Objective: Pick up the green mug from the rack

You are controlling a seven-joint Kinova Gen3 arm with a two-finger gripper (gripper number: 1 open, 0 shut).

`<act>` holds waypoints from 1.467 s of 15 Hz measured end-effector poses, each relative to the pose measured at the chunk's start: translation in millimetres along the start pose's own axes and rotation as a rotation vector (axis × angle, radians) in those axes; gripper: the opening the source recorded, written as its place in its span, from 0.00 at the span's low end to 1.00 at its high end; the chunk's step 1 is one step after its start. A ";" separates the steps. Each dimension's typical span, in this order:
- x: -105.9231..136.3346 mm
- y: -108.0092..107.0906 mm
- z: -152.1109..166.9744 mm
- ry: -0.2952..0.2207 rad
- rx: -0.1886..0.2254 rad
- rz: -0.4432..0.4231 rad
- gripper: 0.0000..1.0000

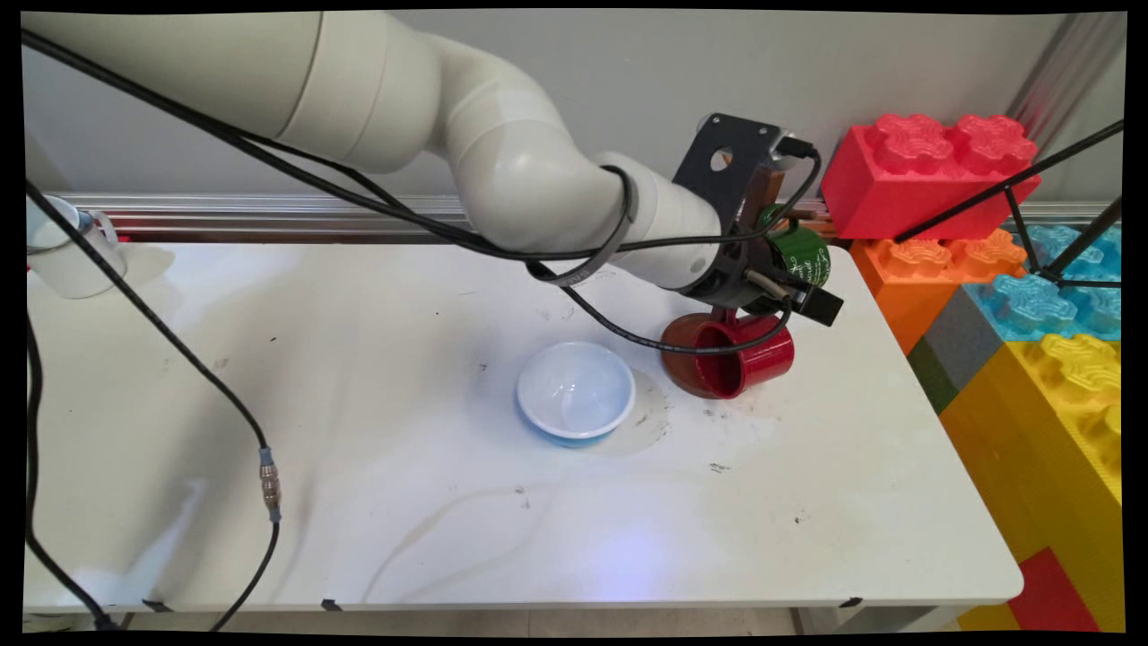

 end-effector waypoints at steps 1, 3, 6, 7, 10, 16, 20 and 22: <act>-1.0 -2.2 1.9 0.009 -0.007 -0.004 1.00; -2.1 -5.4 5.4 0.026 -0.022 -0.013 1.00; -3.3 -9.0 10.2 0.050 -0.045 -0.028 1.00; -3.4 -9.5 11.0 0.054 -0.050 -0.031 1.00; -3.9 -11.9 13.9 0.073 -0.069 -0.045 1.00; -4.7 -14.9 15.1 0.093 -0.094 -0.062 1.00; -4.6 -16.5 14.3 0.102 -0.106 -0.070 0.00; -4.7 -17.4 13.4 0.105 -0.110 -0.073 0.00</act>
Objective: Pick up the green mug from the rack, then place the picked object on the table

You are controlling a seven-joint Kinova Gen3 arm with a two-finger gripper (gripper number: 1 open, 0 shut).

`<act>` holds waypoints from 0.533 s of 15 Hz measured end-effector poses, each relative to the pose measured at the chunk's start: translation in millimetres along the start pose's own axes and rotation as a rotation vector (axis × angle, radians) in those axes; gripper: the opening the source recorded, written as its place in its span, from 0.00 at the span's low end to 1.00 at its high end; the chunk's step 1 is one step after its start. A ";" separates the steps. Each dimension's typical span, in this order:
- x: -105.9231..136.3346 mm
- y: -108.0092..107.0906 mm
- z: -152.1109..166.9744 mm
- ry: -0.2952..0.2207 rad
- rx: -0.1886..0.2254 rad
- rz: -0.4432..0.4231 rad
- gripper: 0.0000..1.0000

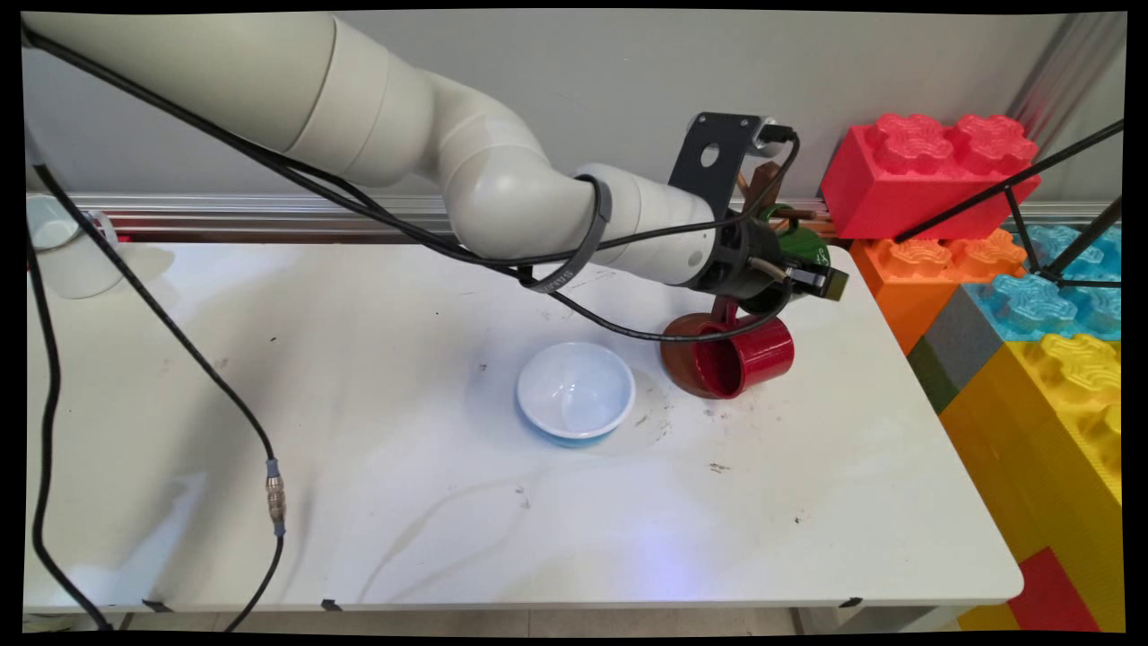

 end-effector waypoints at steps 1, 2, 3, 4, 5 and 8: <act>0.0 -0.4 -0.4 0.001 -0.001 -0.001 0.00; 0.0 -0.9 -1.2 0.002 -0.003 -0.003 0.00; -0.3 -1.3 -2.4 0.003 -0.005 -0.006 0.00; -0.6 -1.6 -3.5 0.003 -0.008 -0.009 0.00; -0.8 -1.9 -5.0 0.003 -0.011 -0.012 0.00; -1.5 -2.8 -10.6 0.003 -0.019 -0.019 0.00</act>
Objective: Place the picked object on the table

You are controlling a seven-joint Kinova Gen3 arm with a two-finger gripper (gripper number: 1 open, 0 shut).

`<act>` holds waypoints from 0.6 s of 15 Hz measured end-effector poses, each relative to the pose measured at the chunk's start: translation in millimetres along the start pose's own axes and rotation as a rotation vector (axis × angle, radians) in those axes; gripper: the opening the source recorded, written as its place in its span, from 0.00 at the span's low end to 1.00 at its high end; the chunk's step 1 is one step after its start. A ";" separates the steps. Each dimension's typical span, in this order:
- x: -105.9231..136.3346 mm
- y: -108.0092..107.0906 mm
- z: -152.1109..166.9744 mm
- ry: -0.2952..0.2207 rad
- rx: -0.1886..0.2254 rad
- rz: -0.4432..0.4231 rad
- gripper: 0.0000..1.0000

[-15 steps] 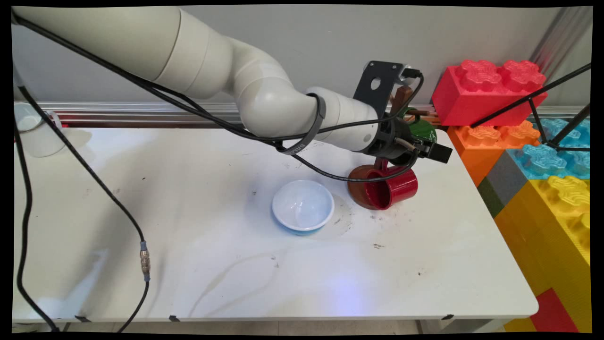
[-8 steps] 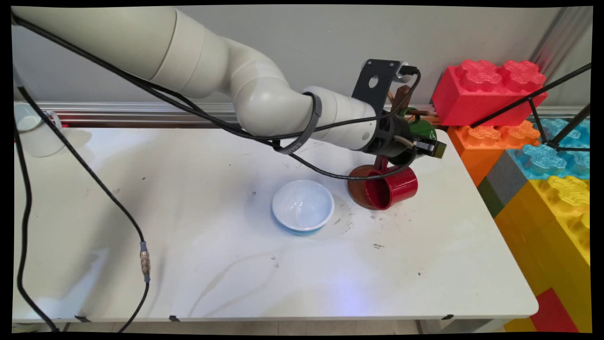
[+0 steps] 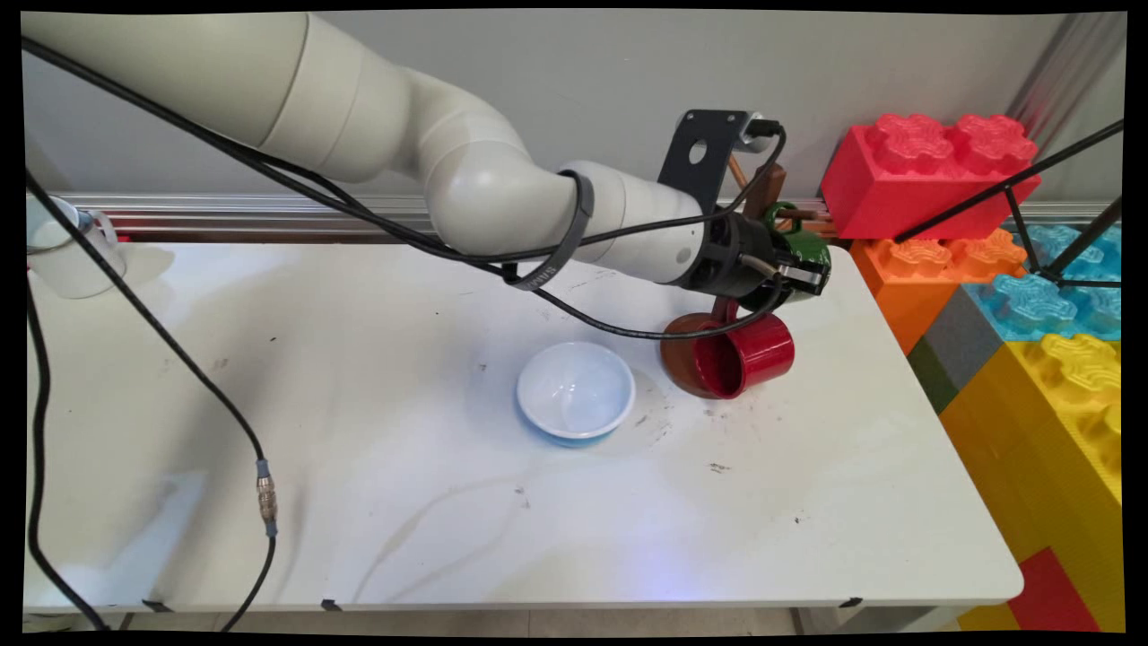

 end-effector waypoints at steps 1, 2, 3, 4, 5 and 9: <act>-0.1 -0.4 -2.4 0.000 -0.004 -0.002 0.00; 0.0 -0.7 -4.9 0.000 -0.008 -0.005 0.00; 0.0 -1.0 -7.0 0.001 -0.011 -0.007 0.00; 0.0 -1.2 -8.4 0.001 -0.013 -0.009 0.00; 0.2 -1.2 -10.4 0.002 -0.018 -0.011 0.00; 2.7 -0.2 -17.3 0.011 -0.040 -0.020 0.00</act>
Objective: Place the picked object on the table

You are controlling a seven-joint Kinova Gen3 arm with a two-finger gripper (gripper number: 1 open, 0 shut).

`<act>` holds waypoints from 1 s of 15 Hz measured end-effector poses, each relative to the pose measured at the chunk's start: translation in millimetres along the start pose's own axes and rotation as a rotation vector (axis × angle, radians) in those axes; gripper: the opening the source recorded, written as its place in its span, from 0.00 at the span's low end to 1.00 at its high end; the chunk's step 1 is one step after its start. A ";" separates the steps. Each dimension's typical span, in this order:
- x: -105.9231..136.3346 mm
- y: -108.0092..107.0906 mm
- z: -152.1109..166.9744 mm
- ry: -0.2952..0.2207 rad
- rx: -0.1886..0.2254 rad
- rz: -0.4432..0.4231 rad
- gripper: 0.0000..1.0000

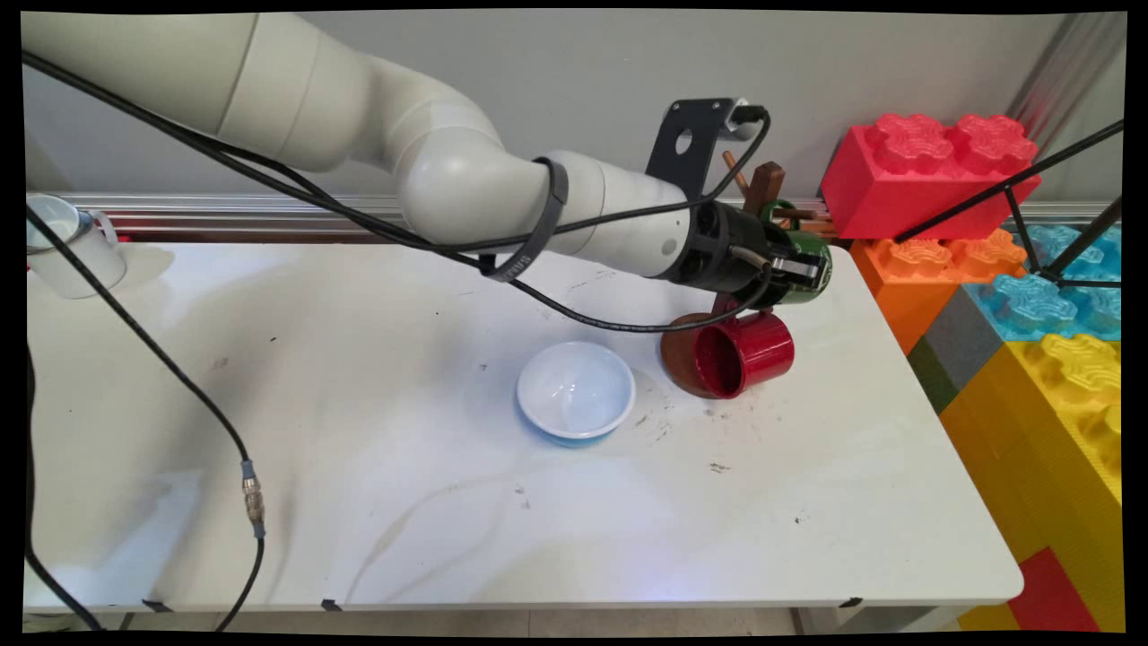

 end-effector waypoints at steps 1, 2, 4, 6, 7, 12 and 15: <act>0.8 0.4 -1.3 0.003 -0.005 -0.002 0.00; 2.1 1.0 -3.2 0.007 -0.012 -0.006 0.00; 4.4 2.0 -6.8 0.014 -0.024 -0.009 0.00; 6.5 3.3 -10.5 0.018 -0.037 -0.012 0.00; 7.8 4.1 -13.1 0.021 -0.045 -0.013 0.00; 9.4 10.3 -24.8 0.016 -0.075 -0.029 0.00; 9.2 16.9 -32.5 0.008 -0.098 -0.039 0.00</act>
